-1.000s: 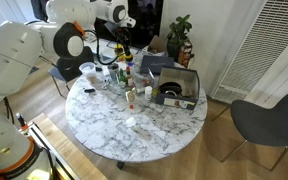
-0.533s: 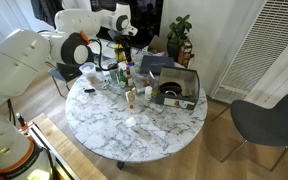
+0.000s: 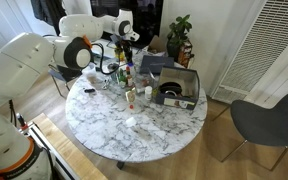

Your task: Move the torch backwards

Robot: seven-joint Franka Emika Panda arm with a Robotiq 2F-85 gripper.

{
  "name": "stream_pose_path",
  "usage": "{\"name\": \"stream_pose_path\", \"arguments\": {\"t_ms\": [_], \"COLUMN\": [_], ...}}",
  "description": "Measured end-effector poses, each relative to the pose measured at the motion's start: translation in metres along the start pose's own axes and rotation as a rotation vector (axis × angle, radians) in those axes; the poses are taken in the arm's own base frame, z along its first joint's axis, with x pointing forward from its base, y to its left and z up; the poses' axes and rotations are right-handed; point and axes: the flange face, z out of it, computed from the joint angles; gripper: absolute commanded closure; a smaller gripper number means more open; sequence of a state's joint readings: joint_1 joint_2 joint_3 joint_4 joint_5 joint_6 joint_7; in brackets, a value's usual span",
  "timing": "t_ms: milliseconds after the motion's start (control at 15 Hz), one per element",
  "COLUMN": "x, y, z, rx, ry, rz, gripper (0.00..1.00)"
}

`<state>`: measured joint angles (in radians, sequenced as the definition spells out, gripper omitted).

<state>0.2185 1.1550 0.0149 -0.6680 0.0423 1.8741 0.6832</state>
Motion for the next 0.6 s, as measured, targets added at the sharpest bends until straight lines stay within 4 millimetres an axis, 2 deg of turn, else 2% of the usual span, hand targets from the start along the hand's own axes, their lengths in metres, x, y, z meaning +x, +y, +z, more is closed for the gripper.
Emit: {"name": "stream_pose_path", "arguments": {"t_ms": [400,600], "x": [-0.001,-0.003], "y": [0.012,0.011], "z": [0.006,0.006], "rx": [-0.078,-0.083], "ry": [-0.041,-0.044], "rz": [0.024,0.021], "gripper": [0.73,0.73]}}
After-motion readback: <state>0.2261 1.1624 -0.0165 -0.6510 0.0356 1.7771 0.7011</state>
